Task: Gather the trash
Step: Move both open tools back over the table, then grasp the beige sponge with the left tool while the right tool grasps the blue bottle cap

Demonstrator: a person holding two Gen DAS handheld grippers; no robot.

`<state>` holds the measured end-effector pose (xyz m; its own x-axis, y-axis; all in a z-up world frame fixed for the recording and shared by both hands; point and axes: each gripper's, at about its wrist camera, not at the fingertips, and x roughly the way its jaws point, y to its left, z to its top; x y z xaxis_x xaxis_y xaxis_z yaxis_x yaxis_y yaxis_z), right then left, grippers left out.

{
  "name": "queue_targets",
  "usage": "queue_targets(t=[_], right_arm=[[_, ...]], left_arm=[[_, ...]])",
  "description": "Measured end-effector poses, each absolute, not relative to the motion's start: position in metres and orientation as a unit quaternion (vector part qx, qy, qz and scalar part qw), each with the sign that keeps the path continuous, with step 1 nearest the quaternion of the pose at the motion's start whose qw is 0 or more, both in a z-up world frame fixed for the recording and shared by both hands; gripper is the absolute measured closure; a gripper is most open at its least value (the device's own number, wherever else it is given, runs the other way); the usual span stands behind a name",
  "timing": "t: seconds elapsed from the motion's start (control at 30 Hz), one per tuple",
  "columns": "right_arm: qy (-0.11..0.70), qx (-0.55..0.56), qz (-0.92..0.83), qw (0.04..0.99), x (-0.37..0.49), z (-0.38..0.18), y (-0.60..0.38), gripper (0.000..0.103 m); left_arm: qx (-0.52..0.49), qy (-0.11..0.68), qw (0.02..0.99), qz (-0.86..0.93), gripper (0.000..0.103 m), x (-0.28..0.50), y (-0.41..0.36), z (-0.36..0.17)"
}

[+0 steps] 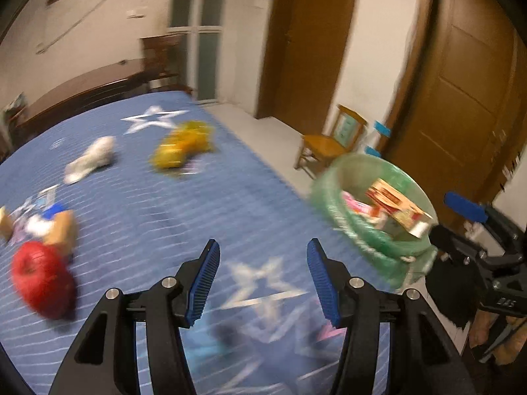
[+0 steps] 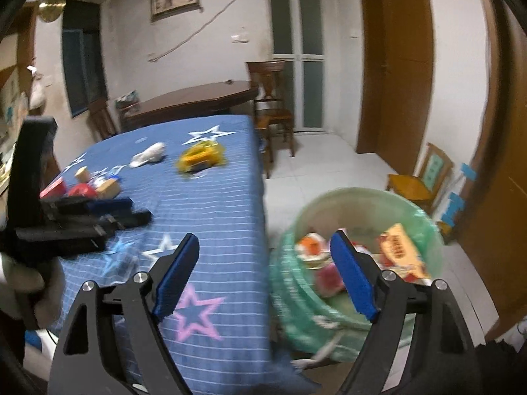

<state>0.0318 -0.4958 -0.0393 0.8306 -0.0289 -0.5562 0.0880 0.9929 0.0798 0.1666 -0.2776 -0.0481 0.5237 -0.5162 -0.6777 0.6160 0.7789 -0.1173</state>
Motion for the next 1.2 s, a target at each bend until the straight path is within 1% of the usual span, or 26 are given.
queue_targets(t=[0.1,0.23,0.3,0.4,0.43,0.53,0.67,0.73,0.83,0.97,1.07,1.13,1.2], right_arm=[[0.297,0.046,-0.008,0.954,0.041,-0.041,-0.474,0.024],[0.305,0.037,0.021,0.952,0.056,-0.042,-0.449,0.024],[0.312,0.039,0.039,0.949,0.066,-0.043,-0.44,0.024],[0.319,0.047,0.055,0.945,0.077,-0.046,-0.432,0.024],[0.322,0.052,0.062,0.943,0.083,-0.047,-0.429,0.024],[0.329,0.06,0.079,0.939,0.098,-0.051,-0.419,0.024],[0.342,0.067,0.099,0.932,0.117,-0.06,-0.405,0.024],[0.349,0.07,0.11,0.928,0.128,-0.064,-0.397,0.024],[0.354,0.067,0.116,0.926,0.138,-0.068,-0.388,0.024],[0.357,0.066,0.121,0.924,0.146,-0.07,-0.384,0.024],[0.358,0.064,0.126,0.923,0.151,-0.071,-0.382,0.024],[0.363,0.066,0.13,0.92,0.154,-0.075,-0.382,0.024],[0.368,0.068,0.136,0.917,0.162,-0.078,-0.376,0.024]], left_arm=[[0.033,0.354,0.894,-0.271,0.046,0.19,-0.201,-0.032],[-0.009,0.344,0.92,-0.187,0.04,0.223,-0.107,-0.017],[-0.027,0.345,0.926,-0.148,0.039,0.24,-0.065,-0.016],[-0.044,0.368,0.923,-0.101,0.039,0.273,-0.013,-0.021],[-0.044,0.39,0.914,-0.103,0.039,0.286,-0.002,-0.028],[-0.036,0.436,0.889,-0.136,0.039,0.315,0.009,-0.043],[-0.003,0.477,0.861,-0.177,0.039,0.339,-0.005,-0.055],[-0.02,0.509,0.837,-0.201,0.045,0.355,-0.011,-0.065],[-0.066,0.531,0.816,-0.22,0.045,0.375,-0.014,-0.076],[-0.076,0.511,0.832,-0.202,0.045,0.379,-0.011,-0.071],[-0.077,0.451,0.876,-0.151,0.044,0.371,0.017,-0.042],[-0.073,0.422,0.898,-0.101,0.03,0.37,0.036,-0.028],[-0.079,0.42,0.901,-0.077,0.027,0.377,0.052,-0.025]])
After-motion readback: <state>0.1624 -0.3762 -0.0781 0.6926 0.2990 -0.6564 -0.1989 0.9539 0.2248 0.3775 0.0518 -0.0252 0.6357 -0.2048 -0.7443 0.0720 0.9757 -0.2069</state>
